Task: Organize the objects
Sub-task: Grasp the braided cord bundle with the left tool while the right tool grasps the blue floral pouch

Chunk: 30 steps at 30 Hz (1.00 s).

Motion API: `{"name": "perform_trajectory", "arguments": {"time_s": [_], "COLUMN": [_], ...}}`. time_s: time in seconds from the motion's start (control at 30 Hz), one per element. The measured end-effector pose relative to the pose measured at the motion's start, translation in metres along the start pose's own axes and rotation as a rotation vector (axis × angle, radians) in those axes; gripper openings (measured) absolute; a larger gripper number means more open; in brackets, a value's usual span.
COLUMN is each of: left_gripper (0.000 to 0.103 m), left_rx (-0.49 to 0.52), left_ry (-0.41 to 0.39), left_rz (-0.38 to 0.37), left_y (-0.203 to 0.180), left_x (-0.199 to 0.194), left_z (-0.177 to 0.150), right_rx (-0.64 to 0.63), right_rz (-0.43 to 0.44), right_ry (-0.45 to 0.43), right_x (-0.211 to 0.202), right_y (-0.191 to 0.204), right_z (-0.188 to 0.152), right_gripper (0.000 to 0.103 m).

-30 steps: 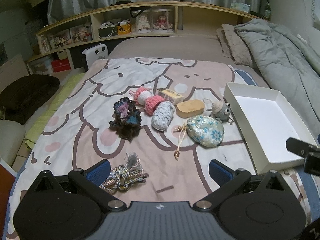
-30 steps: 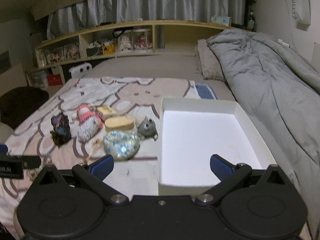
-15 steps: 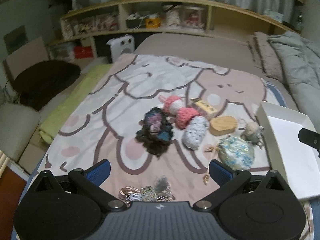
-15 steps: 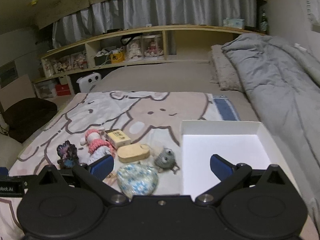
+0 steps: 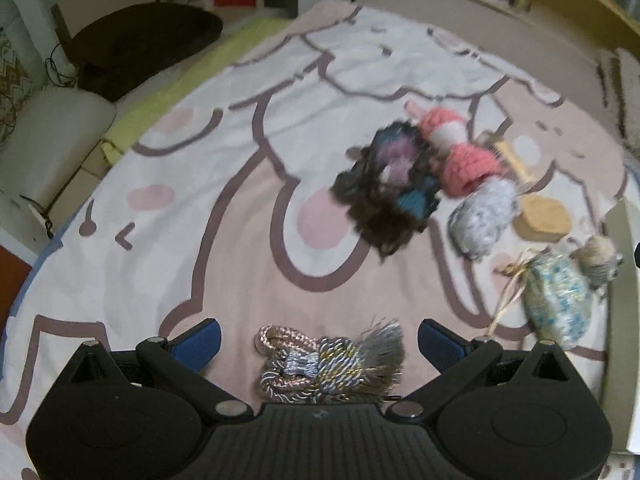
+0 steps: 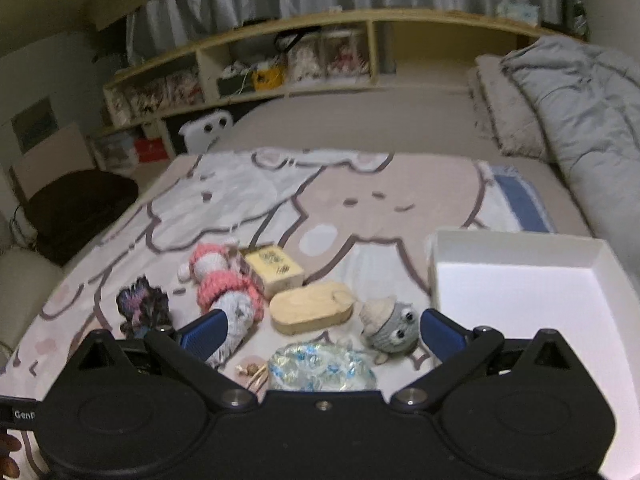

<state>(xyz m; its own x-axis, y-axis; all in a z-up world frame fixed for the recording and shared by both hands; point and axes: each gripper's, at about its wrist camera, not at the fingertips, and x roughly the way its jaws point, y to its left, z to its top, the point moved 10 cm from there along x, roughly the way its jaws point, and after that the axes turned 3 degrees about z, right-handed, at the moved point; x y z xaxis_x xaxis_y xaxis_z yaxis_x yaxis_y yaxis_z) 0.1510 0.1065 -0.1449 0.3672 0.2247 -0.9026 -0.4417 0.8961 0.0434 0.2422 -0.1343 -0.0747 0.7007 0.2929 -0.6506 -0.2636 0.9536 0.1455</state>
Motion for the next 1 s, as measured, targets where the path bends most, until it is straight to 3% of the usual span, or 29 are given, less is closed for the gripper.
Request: {"name": "perform_trajectory", "arguments": {"time_s": [0.37,0.53,0.73,0.93,1.0], "left_gripper": [0.103,0.103,0.103,0.094,0.091], "left_rx": [0.045,0.054,0.039,0.047,0.036], "left_ry": [0.127,0.128,0.151,0.157,0.154], "left_rz": [0.014,0.019,0.006,-0.015,-0.027], "left_y": [-0.006,-0.007,-0.005,-0.006,-0.005], "left_x": [0.036,0.041,0.046,0.046,0.044], "left_z": [-0.026,-0.029,-0.035,-0.041,-0.042], "right_rx": [-0.014,-0.049,-0.132,-0.267,-0.250], "right_rz": [0.053,0.058,0.069,0.052,0.062], "right_ry": [0.158,0.200,0.241,0.276,0.281], "right_x": [0.061,0.079,0.095,0.106,0.108], "right_y": [-0.005,-0.005,-0.004,0.004,0.002], "right_z": [-0.042,-0.049,-0.061,-0.074,-0.078], "right_gripper": [0.103,0.103,0.095,0.094,0.091]}}
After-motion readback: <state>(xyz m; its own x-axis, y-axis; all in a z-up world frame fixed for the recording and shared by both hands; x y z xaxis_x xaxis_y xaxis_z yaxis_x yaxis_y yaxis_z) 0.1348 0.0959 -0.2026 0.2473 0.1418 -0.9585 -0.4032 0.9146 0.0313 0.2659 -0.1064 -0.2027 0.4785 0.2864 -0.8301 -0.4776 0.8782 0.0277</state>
